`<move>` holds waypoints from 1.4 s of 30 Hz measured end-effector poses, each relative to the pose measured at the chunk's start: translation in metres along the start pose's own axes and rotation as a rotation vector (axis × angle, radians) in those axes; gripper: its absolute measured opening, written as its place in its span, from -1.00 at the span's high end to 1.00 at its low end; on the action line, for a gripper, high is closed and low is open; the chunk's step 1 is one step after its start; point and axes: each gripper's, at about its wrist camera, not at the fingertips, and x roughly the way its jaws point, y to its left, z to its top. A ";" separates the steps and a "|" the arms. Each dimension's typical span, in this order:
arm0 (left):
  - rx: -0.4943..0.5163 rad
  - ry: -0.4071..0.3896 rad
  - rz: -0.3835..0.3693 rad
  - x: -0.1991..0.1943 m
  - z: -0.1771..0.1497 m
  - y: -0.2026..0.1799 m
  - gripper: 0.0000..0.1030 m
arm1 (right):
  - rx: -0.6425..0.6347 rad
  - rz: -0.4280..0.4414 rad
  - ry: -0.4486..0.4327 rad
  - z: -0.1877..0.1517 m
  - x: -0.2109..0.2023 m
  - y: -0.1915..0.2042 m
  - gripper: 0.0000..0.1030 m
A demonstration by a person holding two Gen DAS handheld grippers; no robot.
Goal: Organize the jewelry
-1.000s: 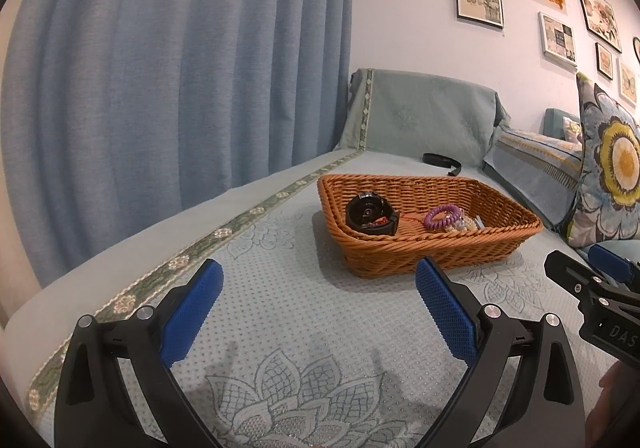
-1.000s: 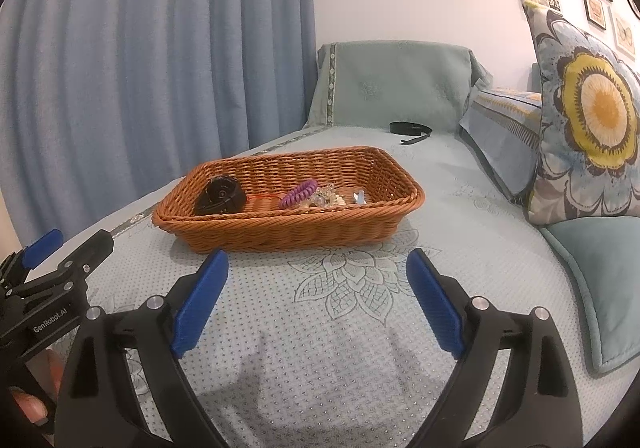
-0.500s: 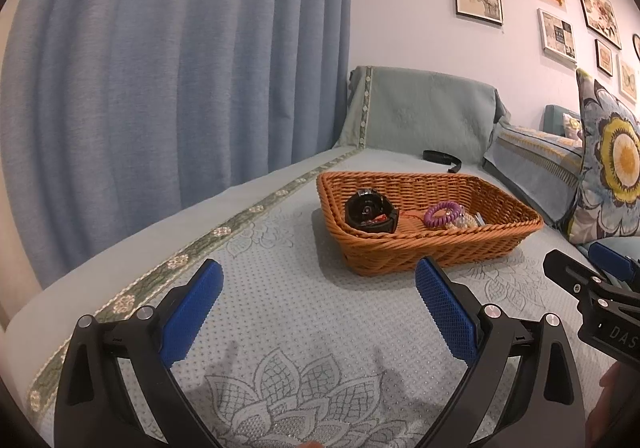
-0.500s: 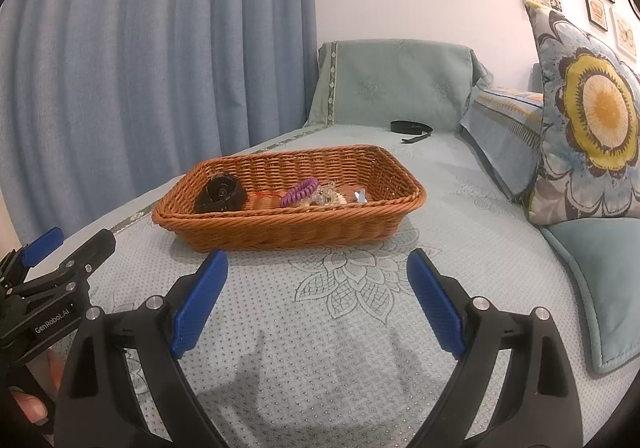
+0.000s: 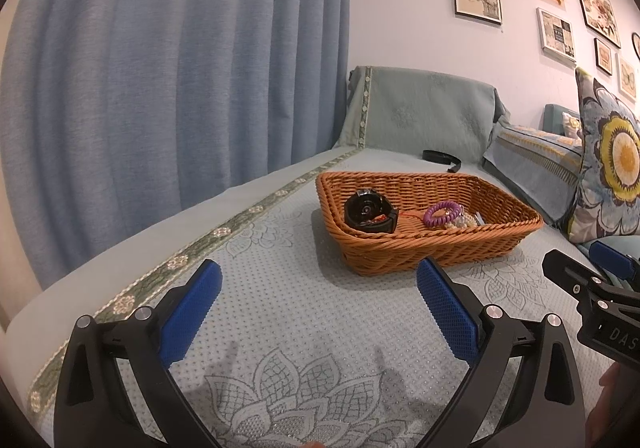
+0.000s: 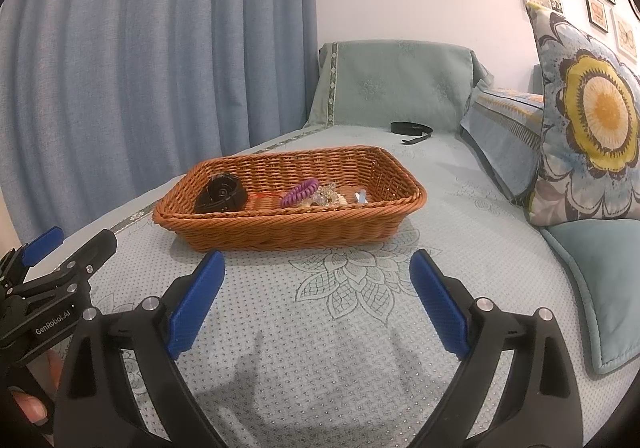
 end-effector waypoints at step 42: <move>0.007 -0.002 0.002 0.001 -0.001 -0.001 -0.84 | -0.003 -0.001 -0.008 0.001 -0.002 0.000 -0.73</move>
